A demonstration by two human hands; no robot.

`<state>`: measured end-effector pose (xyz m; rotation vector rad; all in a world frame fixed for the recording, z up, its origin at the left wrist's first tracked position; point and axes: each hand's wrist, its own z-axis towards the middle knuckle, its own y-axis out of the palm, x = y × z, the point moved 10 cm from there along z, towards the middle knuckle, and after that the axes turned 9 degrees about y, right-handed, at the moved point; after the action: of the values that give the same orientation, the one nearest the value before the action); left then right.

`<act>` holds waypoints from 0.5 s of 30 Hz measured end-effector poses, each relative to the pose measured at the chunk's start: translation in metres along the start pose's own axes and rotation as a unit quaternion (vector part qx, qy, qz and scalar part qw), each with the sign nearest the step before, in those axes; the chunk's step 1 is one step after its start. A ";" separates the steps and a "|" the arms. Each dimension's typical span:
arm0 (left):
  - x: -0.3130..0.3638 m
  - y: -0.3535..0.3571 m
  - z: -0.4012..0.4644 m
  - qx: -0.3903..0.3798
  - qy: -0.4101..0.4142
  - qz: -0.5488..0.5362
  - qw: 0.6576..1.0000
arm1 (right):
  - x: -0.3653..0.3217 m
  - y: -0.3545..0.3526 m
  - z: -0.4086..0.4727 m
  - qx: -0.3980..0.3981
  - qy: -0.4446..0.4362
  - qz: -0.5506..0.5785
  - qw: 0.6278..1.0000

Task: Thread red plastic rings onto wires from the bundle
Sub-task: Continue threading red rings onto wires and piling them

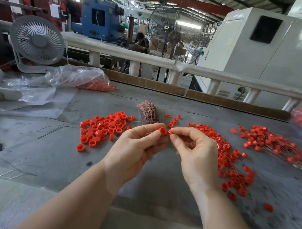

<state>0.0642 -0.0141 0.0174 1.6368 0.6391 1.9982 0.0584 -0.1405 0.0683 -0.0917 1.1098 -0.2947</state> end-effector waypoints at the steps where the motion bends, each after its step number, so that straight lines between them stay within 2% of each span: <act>1: 0.000 0.000 0.000 0.000 0.001 0.000 1.000 | 0.000 0.000 0.000 0.001 0.000 0.002 1.000; 15: 0.004 0.000 0.001 -0.017 0.027 0.031 0.999 | -0.016 -0.001 -0.007 0.025 -0.075 -0.026 0.996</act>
<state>0.0644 -0.0119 0.0206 1.6063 0.5768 2.0933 0.0459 -0.1369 0.0792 -0.0966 0.9508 -0.3570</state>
